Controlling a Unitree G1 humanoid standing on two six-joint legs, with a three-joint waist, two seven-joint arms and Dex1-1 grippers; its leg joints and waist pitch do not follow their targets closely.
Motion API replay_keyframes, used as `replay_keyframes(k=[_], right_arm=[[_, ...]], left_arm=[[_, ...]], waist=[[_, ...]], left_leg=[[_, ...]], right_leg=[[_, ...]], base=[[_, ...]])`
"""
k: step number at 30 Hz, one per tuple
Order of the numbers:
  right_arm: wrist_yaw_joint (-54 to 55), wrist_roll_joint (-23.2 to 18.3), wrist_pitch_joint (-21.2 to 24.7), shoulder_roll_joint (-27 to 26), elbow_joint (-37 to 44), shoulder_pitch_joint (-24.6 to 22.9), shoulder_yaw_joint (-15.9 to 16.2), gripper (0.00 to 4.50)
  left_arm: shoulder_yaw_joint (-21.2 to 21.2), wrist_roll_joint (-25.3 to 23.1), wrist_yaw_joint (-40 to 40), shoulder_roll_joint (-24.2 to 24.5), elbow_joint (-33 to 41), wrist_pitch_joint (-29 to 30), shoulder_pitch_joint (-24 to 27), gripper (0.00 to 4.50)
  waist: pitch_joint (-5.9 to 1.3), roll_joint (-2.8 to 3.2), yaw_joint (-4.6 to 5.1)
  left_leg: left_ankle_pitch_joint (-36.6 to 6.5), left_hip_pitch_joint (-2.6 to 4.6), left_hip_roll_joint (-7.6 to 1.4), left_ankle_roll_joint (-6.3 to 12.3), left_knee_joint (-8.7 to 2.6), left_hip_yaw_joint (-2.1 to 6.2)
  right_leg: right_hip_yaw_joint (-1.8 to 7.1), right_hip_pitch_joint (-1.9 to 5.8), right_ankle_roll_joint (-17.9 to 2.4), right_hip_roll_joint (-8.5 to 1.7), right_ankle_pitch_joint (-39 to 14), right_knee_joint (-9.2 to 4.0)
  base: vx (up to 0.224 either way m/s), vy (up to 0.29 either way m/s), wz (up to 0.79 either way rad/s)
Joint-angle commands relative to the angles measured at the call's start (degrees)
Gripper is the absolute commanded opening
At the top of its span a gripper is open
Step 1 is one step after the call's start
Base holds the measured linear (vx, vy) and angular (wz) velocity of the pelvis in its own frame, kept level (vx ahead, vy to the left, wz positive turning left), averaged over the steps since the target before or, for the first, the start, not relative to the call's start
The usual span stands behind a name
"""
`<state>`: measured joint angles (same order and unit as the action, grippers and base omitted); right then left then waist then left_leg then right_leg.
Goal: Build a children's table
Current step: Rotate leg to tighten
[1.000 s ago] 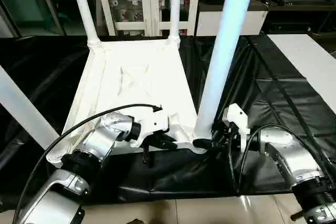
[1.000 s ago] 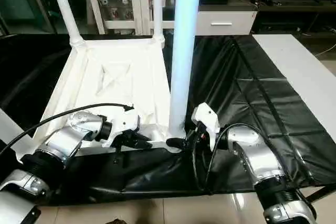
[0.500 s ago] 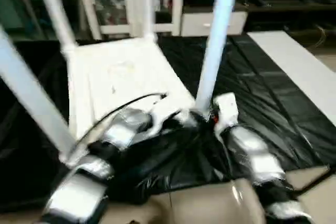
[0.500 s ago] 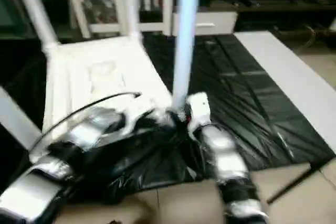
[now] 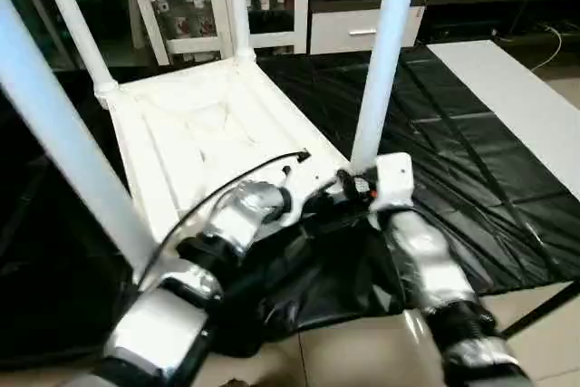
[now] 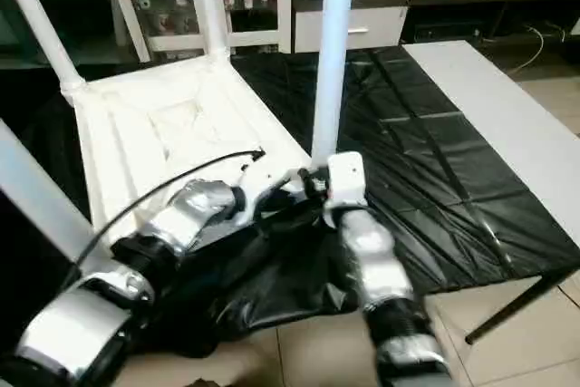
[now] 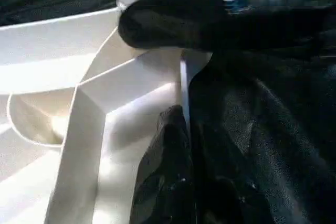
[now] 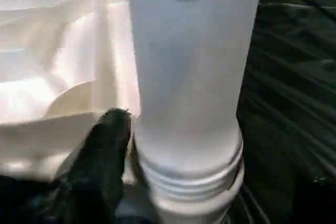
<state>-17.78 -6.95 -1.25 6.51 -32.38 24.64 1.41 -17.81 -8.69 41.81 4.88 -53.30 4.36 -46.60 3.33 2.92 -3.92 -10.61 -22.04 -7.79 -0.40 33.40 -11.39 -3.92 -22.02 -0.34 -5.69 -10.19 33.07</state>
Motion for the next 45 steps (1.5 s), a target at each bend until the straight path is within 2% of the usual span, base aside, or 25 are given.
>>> replay_keyframes(k=[1, 2, 3, 4, 5, 6, 7, 8, 10, 11, 13, 14, 15, 17, 19, 22, 24, 26, 28, 30, 32, 38, 42, 43, 45], right_arm=[[-12.32, -5.05, 3.63, 3.01, 7.05, -0.97, 2.54, 3.69], [-15.26, -5.39, 5.23, 4.73, 8.61, -1.77, 3.56, 3.69], [-15.48, -5.35, 5.27, 4.89, 8.71, -1.84, 3.66, 3.82], [-20.99, -4.96, 6.52, 8.9, 11.31, -3.67, 5.67, 3.82], [-26.64, -6.02, 8.07, 12.65, 13.95, -5.56, 6.53, 3.82], [-29.15, -6.8, 8.71, 14.15, 15.07, -6.36, 6.59, 3.82], [-32.95, -8.85, 10.14, 16.1, 16.61, -7.24, 6.07, 3.82], [-35.17, -9.75, 10.75, 17.26, 17.33, -7.63, 5.97, 3.82], [-36.84, -10.27, 11.33, 18.18, 17.71, -7.82, 6.06, 3.82], [-38.43, -10.66, 11.89, 19.1, 18.1, -8.01, 6.3, 3.82], [-41.53, -11.31, 13.35, 20.82, 18.42, -8.0, 7.01, 3.82], [-41.94, -11.13, 13.54, 21.0, 18.11, -7.72, 7.25, 3.82], [-41.94, -11.13, 13.54, 21.0, 18.11, -7.72, 7.25, 3.82], [-42.3, -10.74, 13.87, 20.77, 17.37, -6.93, 7.95, 3.82], [-43.02, -10.19, 14.14, 20.19, 16.64, -6.17, 8.74, 3.82], [-43.42, -9.68, 13.94, 19.82, 16.02, -5.65, 9.16, 3.82], [-44.22, -9.4, 13.64, 19.37, 14.95, -4.66, 9.3, 3.49], [-44.67, -9.65, 13.82, 19.41, 14.8, -4.47, 9.41, 3.46], [-45.79, -10.35, 14.47, 19.6, 14.74, -4.26, 9.52, 3.29], [-46.54, -10.58, 14.77, 19.64, 14.56, -4.12, 9.51, 3.05], [-46.76, -10.63, 14.94, 19.66, 14.49, -4.1, 9.5, 3.0], [-47.66, -10.1, 14.93, 19.79, 13.97, -4.92, 9.65, 2.66], [-40.89, -7.94, 11.31, 17.47, 10.3, -4.16, 7.33, 2.64], [-35.82, -6.92, 9.86, 15.85, 7.92, -3.28, 5.98, 2.64], [-27.12, -5.9, 7.43, 12.6, 4.19, -1.93, 3.46, 2.63]], left_arm=[[-2.08, -0.26, 6.71, 2.37, 1.34, -2.4, 3.18, 0.0], [-2.51, -0.19, 8.46, 3.1, 2.22, -2.09, 3.76, 0.0], [-2.54, -0.18, 8.61, 3.17, 2.3, -2.08, 3.81, 0.0], [-3.54, 0.36, 13.16, 5.0, 4.75, -1.81, 5.36, 0.0], [-4.99, 1.16, 18.93, 7.38, 8.15, -2.03, 7.32, 0.0], [-5.71, 1.54, 21.67, 8.53, 9.77, -2.33, 8.24, 0.0], [-7.04, 3.67, 28.58, 10.94, 13.88, -2.88, 10.36, 0.0], [-7.76, 4.54, 31.86, 12.41, 16.06, -1.87, 11.35, 0.0], [-8.52, 4.93, 34.35, 13.74, 17.51, -1.91, 12.01, 0.0], [-9.05, 5.08, 36.12, 14.8, 18.72, -1.32, 12.48, 0.0], [-9.5, 5.33, 38.67, 16.52, 21.0, -0.57, 13.3, 0.0], [-9.32, 5.23, 38.61, 16.64, 21.28, -0.39, 13.36, 0.0], [-9.32, 5.23, 38.61, 16.64, 21.28, -0.39, 13.36, 0.0], [-9.07, 4.96, 37.97, 16.6, 21.7, -0.05, 13.35, 0.0], [-9.01, 4.96, 37.63, 16.59, 22.34, 0.47, 13.37, 0.0], [-8.98, 5.08, 37.54, 16.53, 22.59, 0.63, 13.35, 0.0], [-9.11, 5.3, 37.76, 16.67, 23.19, 1.08, 13.34, 0.0], [-9.13, 5.32, 37.81, 16.73, 23.41, 1.26, 13.37, 0.0], [-9.15, 5.33, 37.9, 16.84, 23.86, 1.65, 13.5, 0.0], [-9.12, 5.24, 37.87, 16.88, 24.07, 1.86, 13.59, 0.0], [-9.1, 5.22, 37.91, 16.9, 24.16, 1.97, 13.65, 0.0], [-9.38, 5.16, 38.5, 17.47, 24.96, 2.88, 14.29, 0.0], [-8.75, 5.0, 36.21, 16.02, 23.52, 3.59, 13.94, 0.0], [-7.82, 4.71, 32.83, 14.15, 21.49, 3.64, 13.15, 0.0], [-5.76, 3.96, 24.72, 10.2, 16.96, 3.0, 11.26, 0.0]], waist=[[-3.34, -1.4, -0.53], [-3.49, -1.38, -0.68], [-3.55, -1.26, -0.74], [-3.76, -1.16, -0.77], [-3.67, -1.47, -0.97], [-3.76, -1.45, -1.36], [-3.95, -1.36, -1.79], [-4.05, -1.21, -2.02], [-4.32, -1.06, -2.38], [-4.36, -1.21, -2.62], [-4.33, -1.29, -3.13], [-4.32, -1.47, -3.5], [-4.24, -1.39, -3.6], [-3.93, -1.44, -3.72], [-3.81, -1.59, -3.63], [-3.82, -1.6, -3.56], [-3.98, -1.67, -3.61], [-4.16, -1.7, -3.7], [-4.21, -1.81, -3.76], [-4.17, -1.84, -3.81], [-4.2, -1.82, -3.89], [-4.26, -1.65, -3.86], [-4.29, -1.63, -3.73], [-4.09, -1.58, -3.45], [-3.75, -1.65, -2.83]], left_leg=[[-18.51, 0.72, -5.86, 3.48, -5.19, 3.22], [-17.7, 0.88, -6.08, 3.96, -5.12, 3.15], [-17.04, 0.96, -6.11, 4.07, -4.97, 3.01], [-15.73, 1.07, -6.06, 3.9, -4.79, 2.8], [-14.4, 0.89, -6.12, 4.31, -4.65, 2.69], [-13.78, 0.99, -6.22, 4.63, -4.57, 2.66], [-11.57, 1.07, -6.41, 5.66, -4.27, 2.48], [-10.78, 0.9, -6.39, 5.89, -4.17, 2.49], [-9.5, 1.33, -6.51, 6.17, -3.79, 2.04], [-8.19, 1.2, -6.4, 6.7, -3.61, 1.92], [-7.51, 1.17, -6.39, 6.79, -3.46, 1.85], [-8.03, 1.18, -6.45, 6.52, -3.52, 1.89], [-8.56, 1.14, -6.46, 6.2, -3.52, 1.87], [-11.9, 1.23, -6.43, 3.98, -3.96, 2.0], [-14.08, 1.38, -6.4, 2.23, -4.23, 2.12], [-14.89, 1.53, -6.36, 0.94, -4.35, 2.17], [-13.82, 1.56, -6.34, 1.11, -4.23, 2.08], [-11.58, 1.48, -6.27, 2.06, -3.94, 1.96], [-10.41, 1.35, -6.16, 2.93, -3.76, 1.89], [-10.13, 1.27, -6.16, 3.35, -3.67, 1.89], [-10.06, 1.29, -6.18, 3.43, -3.6, 1.9], [-10.05, 1.36, -6.18, 3.15, -3.59, 1.93], [-10.15, 1.34, -6.12, 2.84, -3.52, 1.88], [-11.58, 1.25, -5.94, 2.19, -3.66, 1.89], [-16.38, 1.55, -5.91, 0.14, -4.09, 2.2]], right_leg=[[2.91, 1.77, -9.44, -5.14, -20.14, -4.59], [2.94, 1.94, -9.76, -5.08, -18.45, -4.37], [3.06, 1.67, -10.35, -5.13, -17.26, -4.23], [2.99, 1.7, -11.58, -4.97, -14.64, -3.88], [2.99, 1.88, -12.19, -5.07, -13.36, -3.74], [2.97, 2.04, -12.17, -5.14, -12.81, -3.66], [3.05, 2.0, -13.2, -5.03, -9.85, -3.08], [2.95, 2.04, -13.72, -4.96, -8.75, -2.79], [2.74, 1.52, -15.06, -4.36, -5.34, -2.13], [2.75, 1.45, -15.66, -4.3, -3.3, -1.79], [2.77, 1.36, -15.97, -4.43, -2.76, -1.59], [2.78, 1.52, -15.79, -4.58, -4.08, -1.64], [2.79, 1.41, -15.58, -4.62, -5.15, -1.7], [2.91, 1.26, -14.38, -4.69, -11.0, -2.38], [3.0, 1.23, -13.41, -4.73, -14.42, -2.72], [3.1, 1.14, -12.77, -4.71, -15.3, -2.83], [3.12, 1.16, -13.02, -4.71, -13.39, -2.61], [3.06, 1.25, -13.71, -4.57, -9.83, -2.21], [3.02, 1.34, -14.06, -4.56, -8.44, -2.08], [2.99, 1.42, -14.22, -4.61, -8.94, -2.08], [2.97, 1.39, -14.18, -4.66, -9.78, -2.12], [2.93, 1.33, -14.2, -4.47, -9.47, -2.02], [2.97, 1.24, -14.55, -4.61, -9.12, -2.08], [2.98, 1.17, -14.37, -4.58, -10.68, -2.37], [2.98, 1.13, -13.34, -4.61, -16.62, -3.02]], base=[[0.0, 0.0, 0.0], [0.0, 0.0, 0.0], [0.0, 0.0, 0.0], [0.0, 0.0, 0.0], [0.0, 0.0, 0.0], [0.084, -0.034, 0.0], [0.064, -0.021, 0.01], [0.069, -0.024, 0.0], [0.027, -0.01, 0.0], [0.0, 0.0, 0.0], [0.0, 0.0, 0.0], [0.0, 0.0, 0.0], [0.0, 0.0, 0.0], [0.0, 0.0, 0.0], [0.0, 0.0, 0.0], [0.0, 0.0, 0.0], [0.0, 0.0, 0.0], [0.0, 0.0, 0.0], [0.0, 0.0, 0.0], [0.0, 0.0, 0.0], [0.0, 0.0, 0.0], [0.0, 0.0, 0.0], [0.0, 0.0, 0.0], [0.0, 0.0, 0.0], [0.0, 0.0, 0.0]])
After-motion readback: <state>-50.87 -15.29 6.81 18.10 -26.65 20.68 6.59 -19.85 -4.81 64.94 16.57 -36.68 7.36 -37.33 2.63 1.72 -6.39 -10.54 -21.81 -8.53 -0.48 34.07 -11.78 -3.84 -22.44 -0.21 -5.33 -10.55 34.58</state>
